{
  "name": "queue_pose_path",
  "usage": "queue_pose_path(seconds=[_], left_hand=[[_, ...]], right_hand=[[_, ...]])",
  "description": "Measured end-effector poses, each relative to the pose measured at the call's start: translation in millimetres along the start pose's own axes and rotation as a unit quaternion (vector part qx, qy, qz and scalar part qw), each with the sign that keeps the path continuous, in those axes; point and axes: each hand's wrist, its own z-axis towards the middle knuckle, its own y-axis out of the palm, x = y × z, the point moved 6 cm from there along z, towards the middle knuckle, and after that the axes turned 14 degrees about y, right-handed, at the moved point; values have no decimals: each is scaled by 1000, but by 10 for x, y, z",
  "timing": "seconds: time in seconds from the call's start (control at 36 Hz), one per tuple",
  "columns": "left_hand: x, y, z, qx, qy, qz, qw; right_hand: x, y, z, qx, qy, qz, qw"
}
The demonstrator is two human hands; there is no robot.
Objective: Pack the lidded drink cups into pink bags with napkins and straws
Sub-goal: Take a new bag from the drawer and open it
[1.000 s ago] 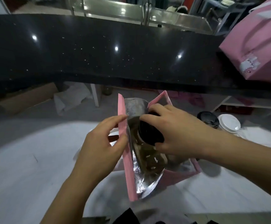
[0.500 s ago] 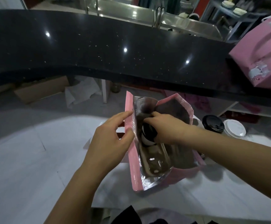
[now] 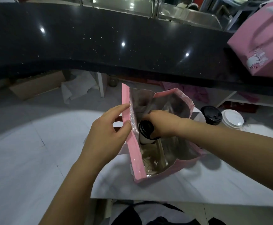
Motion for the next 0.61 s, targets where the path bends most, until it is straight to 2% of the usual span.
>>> queue_pose_path(seconds=[0.33,0.61], left_hand=[[20,77,-19,-30,28,7,999],[29,96,-47,1,21,7,1000]], right_hand=[[-16,4,16,-3,-19,-9,1000],[2,-92,-49,13,-27,5,1000]])
